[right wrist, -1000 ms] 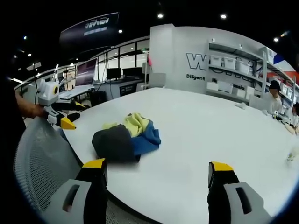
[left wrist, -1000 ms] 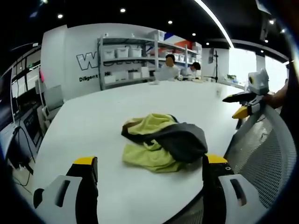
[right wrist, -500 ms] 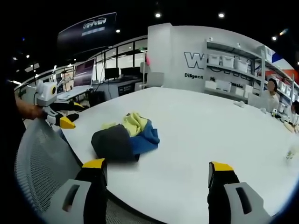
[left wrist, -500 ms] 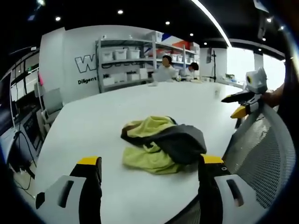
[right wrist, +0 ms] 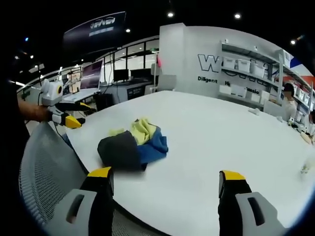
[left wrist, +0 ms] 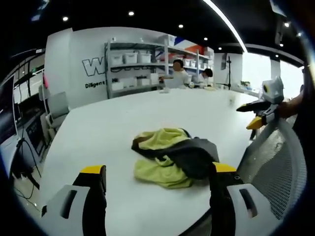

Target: Fold the garment on the visible template until the final outline fits inside the template.

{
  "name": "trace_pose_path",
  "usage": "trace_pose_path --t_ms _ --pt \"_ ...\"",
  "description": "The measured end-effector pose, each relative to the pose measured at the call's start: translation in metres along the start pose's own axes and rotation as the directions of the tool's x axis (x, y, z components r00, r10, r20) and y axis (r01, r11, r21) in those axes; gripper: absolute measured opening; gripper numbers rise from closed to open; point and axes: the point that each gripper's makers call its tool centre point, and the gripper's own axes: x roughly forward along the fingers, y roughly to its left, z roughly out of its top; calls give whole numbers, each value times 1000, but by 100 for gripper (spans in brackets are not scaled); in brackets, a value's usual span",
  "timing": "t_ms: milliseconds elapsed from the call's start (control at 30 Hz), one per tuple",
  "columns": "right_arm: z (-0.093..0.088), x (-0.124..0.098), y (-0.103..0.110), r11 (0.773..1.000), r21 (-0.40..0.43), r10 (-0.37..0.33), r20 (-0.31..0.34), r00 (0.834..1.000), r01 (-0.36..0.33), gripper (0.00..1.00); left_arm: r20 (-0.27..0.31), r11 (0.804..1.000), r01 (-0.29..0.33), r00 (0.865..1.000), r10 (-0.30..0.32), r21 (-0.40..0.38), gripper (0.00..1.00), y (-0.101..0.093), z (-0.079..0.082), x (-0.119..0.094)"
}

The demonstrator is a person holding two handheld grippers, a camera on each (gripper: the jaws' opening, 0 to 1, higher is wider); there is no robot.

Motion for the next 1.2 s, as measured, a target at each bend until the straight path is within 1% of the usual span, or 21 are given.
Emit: trace_pose_path --t_ms 67,100,133,167,233,267,333,400,467,567,733,800,933,1033,1200 --pt "2 1 -1 1000 -7 2 -5 1000 -2 86 -6 1000 1 1000 -1 16 81 1 2 1" --pt "2 1 -1 1000 -9 2 -3 1000 -2 86 -5 1000 7 1000 -6 22 76 0 4 2" --pt "4 2 -1 1000 -10 4 -1 1000 -4 86 24 999 11 1000 -12 43 73 1 11 1" --pt "5 2 -2 1000 -15 5 2 1000 -5 86 50 999 11 999 -14 52 71 1 17 1" --pt "8 3 -2 1000 -29 8 12 1000 -7 85 52 999 9 999 -11 39 76 3 22 2" --pt "11 3 -3 1000 -28 9 12 1000 -9 84 50 1000 11 999 -12 27 77 5 23 3" --pt "14 4 -4 1000 -27 10 14 1000 -10 84 50 1000 14 999 -15 24 75 7 24 5" --pt "16 6 -5 999 -32 11 15 1000 -10 85 53 999 12 998 -14 34 76 8 26 6" --pt "15 8 -6 999 -37 11 -3 1000 -11 86 38 999 16 999 -17 35 77 9 25 9" --pt "19 11 -7 999 -40 16 -4 1000 -16 85 21 999 34 999 -34 14 79 10 23 14" --pt "21 18 -7 998 -47 28 -31 999 -29 83 23 999 50 998 -51 13 82 10 28 21" --pt "23 20 -8 998 -49 30 -29 999 -31 83 25 998 53 998 -53 17 84 12 31 24" --pt "27 25 -10 998 -48 27 -28 999 -28 83 25 999 48 998 -49 24 88 16 34 28" --pt "29 31 -11 998 -48 30 -31 999 -32 82 24 999 45 999 -45 11 90 21 36 32" --pt "34 42 -9 997 -53 46 -32 998 -48 82 43 1000 22 999 -21 -9 96 30 41 38"
